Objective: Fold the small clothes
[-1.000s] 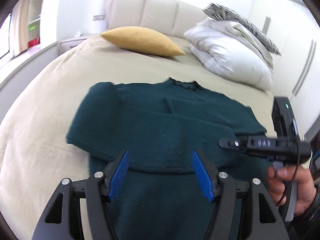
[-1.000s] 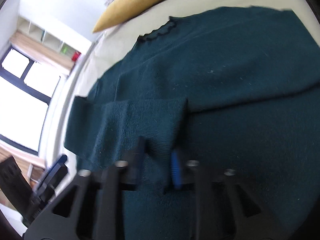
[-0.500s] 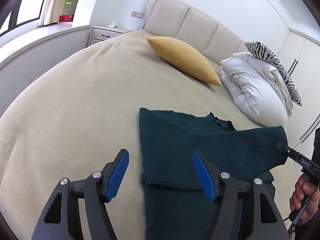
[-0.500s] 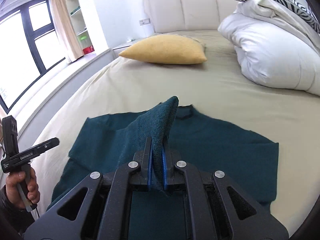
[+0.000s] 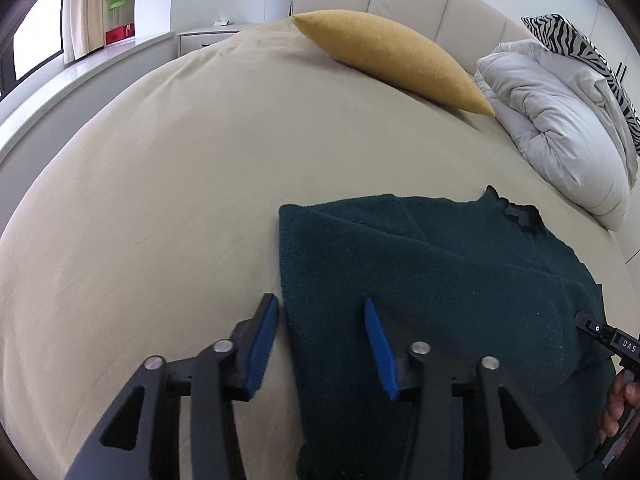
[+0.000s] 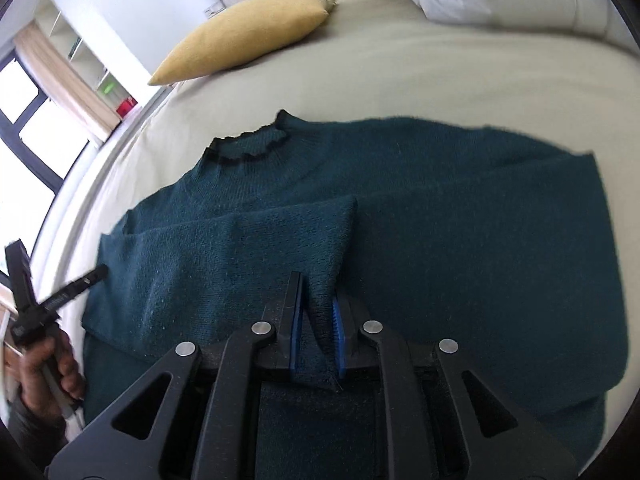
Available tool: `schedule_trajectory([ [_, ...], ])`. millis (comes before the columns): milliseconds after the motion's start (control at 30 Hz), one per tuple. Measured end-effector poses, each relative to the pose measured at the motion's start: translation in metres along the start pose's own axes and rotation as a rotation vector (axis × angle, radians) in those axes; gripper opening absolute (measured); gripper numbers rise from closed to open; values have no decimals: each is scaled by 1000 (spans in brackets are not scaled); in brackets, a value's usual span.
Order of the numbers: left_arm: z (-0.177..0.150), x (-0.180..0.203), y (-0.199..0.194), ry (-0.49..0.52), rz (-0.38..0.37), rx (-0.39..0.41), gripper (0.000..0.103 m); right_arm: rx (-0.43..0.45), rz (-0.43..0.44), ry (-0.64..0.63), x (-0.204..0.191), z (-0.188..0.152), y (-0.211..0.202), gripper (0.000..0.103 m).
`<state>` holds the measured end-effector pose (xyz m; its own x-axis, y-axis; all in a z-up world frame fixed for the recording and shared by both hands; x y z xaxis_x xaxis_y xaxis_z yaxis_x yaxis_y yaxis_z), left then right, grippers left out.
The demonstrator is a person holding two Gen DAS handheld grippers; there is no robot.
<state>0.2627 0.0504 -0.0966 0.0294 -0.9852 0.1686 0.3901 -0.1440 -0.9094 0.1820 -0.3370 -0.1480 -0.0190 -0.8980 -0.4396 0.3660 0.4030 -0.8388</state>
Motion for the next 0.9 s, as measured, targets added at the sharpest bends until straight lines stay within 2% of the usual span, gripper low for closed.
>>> schedule_trajectory([
  [33, 1, 1, 1, 3, 8, -2, 31, 6, 4, -4, 1, -8, 2, 14],
  [67, 1, 3, 1, 8, 19, 0, 28, 7, -12, -21, 0, -9, 2, 11],
  [133, 3, 5, -1, 21, 43, 9, 9, 13, -48, -45, -7, -13, -3, 9],
  [333, 7, -6, -10, -8, 35, 42, 8, 70, -41, -75, -31, -9, -25, 6],
  [367, 7, -9, -7, -16, 34, 37, 8, 59, -55, -75, -31, -8, -23, 6],
  [433, 3, -11, 4, 0, 44, 28, 8, -17, -99, -57, -21, -7, 2, 6],
  [467, 2, -11, 5, 8, 45, 32, 9, -30, -90, -49, -13, -10, 9, 6],
  [500, 2, -12, 4, 1, 34, 35, 9, -5, -54, -32, -8, -11, 11, 6],
  [567, 3, -17, 0, -13, -10, 37, 9, 4, 3, 31, -2, -11, 6, 7],
  [633, 2, -23, -6, -40, -58, 32, 13, -8, 16, 50, -1, -11, 2, 11],
  [733, -3, -30, -26, -81, -87, 59, 15, -4, 37, 71, -1, -10, -6, 17],
  [800, -7, -30, -37, -84, -106, 69, 31, 24, 75, 82, -2, -11, -14, 22],
  [833, -10, -27, -41, -72, -100, 65, 53, 29, 80, 78, -4, -13, -16, 24],
  [900, -17, -19, -40, -38, -61, 50, 73, 10, 60, 60, -9, -15, -10, 30],
])
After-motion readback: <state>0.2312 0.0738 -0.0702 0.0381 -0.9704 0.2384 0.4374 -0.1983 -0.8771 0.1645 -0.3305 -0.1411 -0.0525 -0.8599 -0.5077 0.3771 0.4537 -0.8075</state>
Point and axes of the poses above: each gripper's, at about its wrist camera, not at the fingertips, and y roughly the way its jaws point, x to its right, z to its top, the point moved 2 cm from there along y, roughly the way its jaws point, and after that the axes turned 12 degrees about -x, right-handed, at the moved point
